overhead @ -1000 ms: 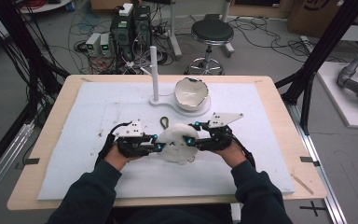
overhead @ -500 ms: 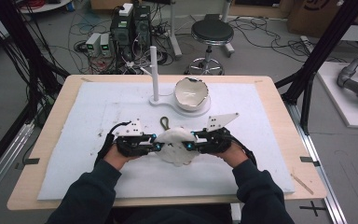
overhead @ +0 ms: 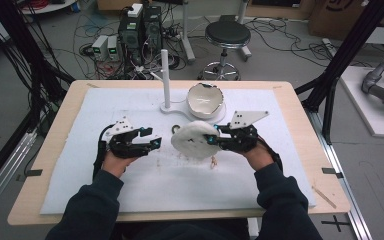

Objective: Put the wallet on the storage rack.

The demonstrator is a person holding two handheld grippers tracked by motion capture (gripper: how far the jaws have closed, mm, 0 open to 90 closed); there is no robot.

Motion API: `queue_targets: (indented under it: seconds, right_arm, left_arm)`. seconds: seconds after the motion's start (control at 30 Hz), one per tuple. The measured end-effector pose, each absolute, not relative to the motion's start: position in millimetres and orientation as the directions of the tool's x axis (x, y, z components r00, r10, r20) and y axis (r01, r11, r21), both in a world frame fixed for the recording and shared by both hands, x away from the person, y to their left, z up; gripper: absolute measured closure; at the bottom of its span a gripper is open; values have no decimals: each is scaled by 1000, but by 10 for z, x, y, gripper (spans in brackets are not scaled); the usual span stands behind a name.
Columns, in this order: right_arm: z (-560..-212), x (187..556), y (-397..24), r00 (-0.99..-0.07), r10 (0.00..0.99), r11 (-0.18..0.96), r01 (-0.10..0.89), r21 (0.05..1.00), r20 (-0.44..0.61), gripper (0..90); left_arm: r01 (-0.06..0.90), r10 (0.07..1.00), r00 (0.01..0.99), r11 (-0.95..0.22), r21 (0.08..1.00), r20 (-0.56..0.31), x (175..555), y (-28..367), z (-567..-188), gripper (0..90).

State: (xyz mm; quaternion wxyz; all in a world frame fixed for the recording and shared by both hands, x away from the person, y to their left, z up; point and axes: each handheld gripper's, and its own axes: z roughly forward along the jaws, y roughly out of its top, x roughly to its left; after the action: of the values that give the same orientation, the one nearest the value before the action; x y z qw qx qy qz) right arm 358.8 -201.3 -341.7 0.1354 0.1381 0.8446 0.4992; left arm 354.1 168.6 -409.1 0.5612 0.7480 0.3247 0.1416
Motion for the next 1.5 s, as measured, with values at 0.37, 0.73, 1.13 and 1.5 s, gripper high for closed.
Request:
queue_targets:
  seconds: [0.37,0.73,1.13,1.5]
  right_arm:
    - [-2945,3957,-2018,-875,443,511,67,857,-196,762]
    - [-2774,4381,-2007,-825,513,544,98,833,-237,761]
    - [-2596,4734,-1873,-790,542,578,104,809,-286,759]
    - [-2660,4987,-1773,-769,549,607,97,788,-328,758]
  left_arm:
    - [319,736,664,-112,941,-137,3599,1991,-4092,243]
    - [329,746,651,-107,938,-143,3613,2037,-4103,246]
    - [323,741,657,-110,940,-139,3606,2044,-4104,264]
    - [326,752,644,-100,940,-143,3573,2116,-4120,264]
